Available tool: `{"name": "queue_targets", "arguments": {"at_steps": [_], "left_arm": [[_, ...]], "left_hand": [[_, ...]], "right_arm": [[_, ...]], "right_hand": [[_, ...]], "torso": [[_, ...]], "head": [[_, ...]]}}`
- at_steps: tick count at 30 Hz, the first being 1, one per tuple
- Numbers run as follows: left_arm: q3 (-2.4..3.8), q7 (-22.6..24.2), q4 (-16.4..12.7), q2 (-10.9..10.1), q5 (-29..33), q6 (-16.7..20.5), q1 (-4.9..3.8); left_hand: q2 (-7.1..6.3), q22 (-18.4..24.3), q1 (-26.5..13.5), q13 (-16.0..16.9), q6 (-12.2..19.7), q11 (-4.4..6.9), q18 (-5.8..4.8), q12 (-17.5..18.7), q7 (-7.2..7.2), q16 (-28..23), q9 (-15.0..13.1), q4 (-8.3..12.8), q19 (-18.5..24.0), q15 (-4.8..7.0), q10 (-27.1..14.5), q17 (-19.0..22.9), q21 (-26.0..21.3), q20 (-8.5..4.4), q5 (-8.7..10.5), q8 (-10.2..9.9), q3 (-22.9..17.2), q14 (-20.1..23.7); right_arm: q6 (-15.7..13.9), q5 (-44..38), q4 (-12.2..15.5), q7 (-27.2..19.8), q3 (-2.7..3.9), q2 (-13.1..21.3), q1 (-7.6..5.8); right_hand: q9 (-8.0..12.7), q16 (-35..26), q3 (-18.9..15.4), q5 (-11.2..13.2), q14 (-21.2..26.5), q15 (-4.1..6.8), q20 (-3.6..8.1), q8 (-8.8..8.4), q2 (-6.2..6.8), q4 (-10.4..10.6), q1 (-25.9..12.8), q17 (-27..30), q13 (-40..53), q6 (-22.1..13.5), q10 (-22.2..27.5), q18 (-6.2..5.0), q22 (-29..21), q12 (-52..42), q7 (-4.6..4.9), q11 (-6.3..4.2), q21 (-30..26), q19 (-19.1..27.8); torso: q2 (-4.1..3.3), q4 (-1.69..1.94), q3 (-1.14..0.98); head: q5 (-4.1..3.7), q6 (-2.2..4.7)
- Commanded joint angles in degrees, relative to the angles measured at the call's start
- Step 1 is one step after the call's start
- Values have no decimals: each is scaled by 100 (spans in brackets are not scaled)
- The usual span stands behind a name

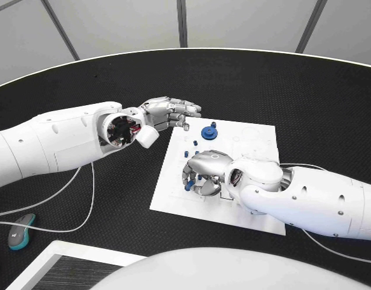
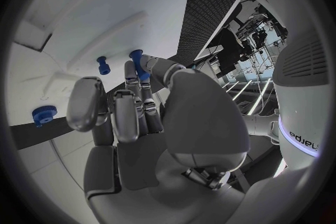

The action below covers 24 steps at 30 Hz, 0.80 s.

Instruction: Assemble the parts on the task board

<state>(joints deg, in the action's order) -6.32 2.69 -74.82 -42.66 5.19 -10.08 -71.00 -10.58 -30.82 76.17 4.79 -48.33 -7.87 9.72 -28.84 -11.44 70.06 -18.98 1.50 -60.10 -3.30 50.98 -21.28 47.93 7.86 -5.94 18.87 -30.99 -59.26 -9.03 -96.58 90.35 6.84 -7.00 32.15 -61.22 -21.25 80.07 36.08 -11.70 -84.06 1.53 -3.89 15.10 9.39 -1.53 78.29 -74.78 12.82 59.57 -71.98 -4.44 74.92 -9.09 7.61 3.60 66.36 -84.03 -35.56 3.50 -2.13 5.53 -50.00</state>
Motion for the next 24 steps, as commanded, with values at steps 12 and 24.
{"name": "queue_targets", "arguments": {"at_steps": [12,24], "left_arm": [[0,-20,9,2,0,-19,0],[0,-27,6,-7,0,-27,0]], "left_hand": [[59,21,30,11,43,15,87,-53,6,7,-24,-23,13,15,-57,23,-53,13,-35,-5,36,48],[59,21,30,11,43,15,87,-53,6,7,-24,-23,13,15,-57,23,-53,13,-35,-5,36,48]], "right_arm": [[-70,-14,-29,-93,-7,-5,1],[-85,-15,-26,-133,-8,19,1]], "right_hand": [[77,-27,-129,-79,-268,-161,-115,-249,150,55,-282,47,-181,-402,704,-54,-67,389,138,167,-194,-13],[133,-118,-178,-66,-218,-224,-189,-409,317,91,-416,193,-335,-671,1142,-139,-334,473,160,238,-637,104]], "torso": [[-5,-4,-3],[-6,-2,-2]], "head": [[-5,0],[-17,0]]}}
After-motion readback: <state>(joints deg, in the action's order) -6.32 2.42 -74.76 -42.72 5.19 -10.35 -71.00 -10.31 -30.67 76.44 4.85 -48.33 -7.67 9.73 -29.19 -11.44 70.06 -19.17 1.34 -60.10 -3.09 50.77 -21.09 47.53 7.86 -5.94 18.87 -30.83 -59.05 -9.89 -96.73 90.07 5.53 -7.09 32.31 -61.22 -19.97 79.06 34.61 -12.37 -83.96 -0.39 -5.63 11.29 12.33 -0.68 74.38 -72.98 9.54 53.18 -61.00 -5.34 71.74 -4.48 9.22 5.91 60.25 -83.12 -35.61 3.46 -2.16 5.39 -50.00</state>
